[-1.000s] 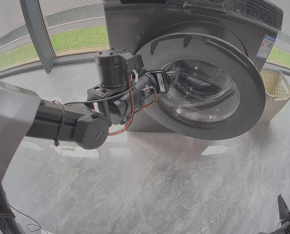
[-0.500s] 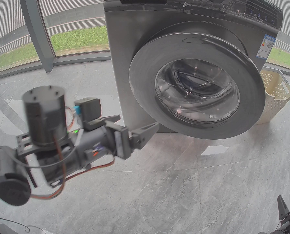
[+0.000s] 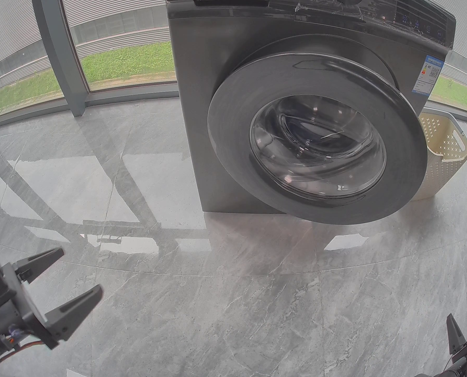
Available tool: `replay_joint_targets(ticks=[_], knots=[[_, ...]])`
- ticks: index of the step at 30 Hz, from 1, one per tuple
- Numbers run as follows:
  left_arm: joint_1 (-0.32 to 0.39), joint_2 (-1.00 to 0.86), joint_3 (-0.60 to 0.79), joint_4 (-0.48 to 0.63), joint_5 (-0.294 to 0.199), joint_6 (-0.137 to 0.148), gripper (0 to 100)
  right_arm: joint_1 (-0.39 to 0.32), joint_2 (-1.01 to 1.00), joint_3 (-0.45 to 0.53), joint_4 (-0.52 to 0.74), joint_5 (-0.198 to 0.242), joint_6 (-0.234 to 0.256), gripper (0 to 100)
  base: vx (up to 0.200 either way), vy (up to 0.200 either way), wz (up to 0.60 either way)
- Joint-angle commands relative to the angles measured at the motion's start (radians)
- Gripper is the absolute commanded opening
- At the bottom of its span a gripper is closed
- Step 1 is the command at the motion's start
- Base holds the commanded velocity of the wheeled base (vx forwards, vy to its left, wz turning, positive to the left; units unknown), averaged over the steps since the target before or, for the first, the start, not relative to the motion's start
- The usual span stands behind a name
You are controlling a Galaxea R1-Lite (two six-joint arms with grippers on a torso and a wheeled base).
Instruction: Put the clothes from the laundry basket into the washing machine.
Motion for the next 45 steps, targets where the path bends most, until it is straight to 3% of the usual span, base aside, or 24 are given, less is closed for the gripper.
replay_joint_targets(ticks=[1, 6, 9, 14, 17, 18, 19, 23, 24, 26, 31, 40, 45], knots=[[0.278, -0.536, 0.237, 0.181, -0.038, 0.093, 100, 0.000, -0.005, 0.018, 0.000, 0.001, -0.002, 100, 0.000, 0.000, 0.00], [0.389, -0.681, 0.224, 0.361, -0.065, 0.093, 100, 0.000, -0.005, 0.018, 0.000, 0.001, -0.002, 100, 0.000, 0.000, 0.00], [0.445, -0.721, 0.235, 0.394, -0.074, 0.096, 100, 0.000, -0.005, 0.018, 0.000, 0.001, -0.002, 100, 0.000, 0.000, 0.00], [0.479, -0.729, 0.237, 0.436, -0.050, 0.091, 100, 0.000, -0.005, 0.018, 0.000, 0.001, -0.002, 100, 0.000, 0.000, 0.00], [0.576, -0.734, 0.232, 0.490, -0.065, 0.099, 100, 0.000, -0.005, 0.018, 0.000, 0.001, -0.002, 100, 0.000, 0.000, 0.00], [0.649, -0.741, 0.229, 0.499, -0.096, 0.099, 100, 0.000, -0.005, 0.018, 0.000, 0.001, -0.002, 100, 0.000, 0.000, 0.00], [0.660, -0.746, 0.230, 0.497, -0.102, 0.094, 100, 0.000, -0.005, 0.018, 0.000, 0.001, -0.002, 100, 0.000, 0.000, 0.00], [0.649, -0.746, 0.237, 0.468, -0.091, 0.082, 100, 0.000, -0.005, 0.018, 0.000, 0.001, -0.002, 100, 0.000, 0.000, 0.00], [0.648, -0.749, 0.237, 0.490, -0.073, 0.101, 100, 0.000, -0.005, 0.018, 0.000, 0.001, -0.002, 100, 0.000, 0.000, 0.00], [0.619, -0.778, 0.230, 0.559, -0.044, 0.098, 100, 0.000, -0.005, 0.018, 0.000, 0.001, 0.000, 100, 0.000, 0.000, 0.00], [0.605, -0.818, 0.237, 0.532, -0.065, 0.122, 100, 0.001, -0.005, 0.018, -0.002, 0.001, 0.000, 100, 0.000, 0.000, 0.00], [0.605, -0.818, 0.235, 0.534, -0.064, 0.119, 100, 0.000, -0.005, 0.018, -0.002, 0.001, -0.002, 100, 0.000, 0.000, 0.00], [0.605, -0.818, 0.235, 0.534, -0.064, 0.117, 100, 0.000, -0.005, 0.018, 0.003, -0.004, 0.008, 100, 0.000, -0.200, 0.00]])
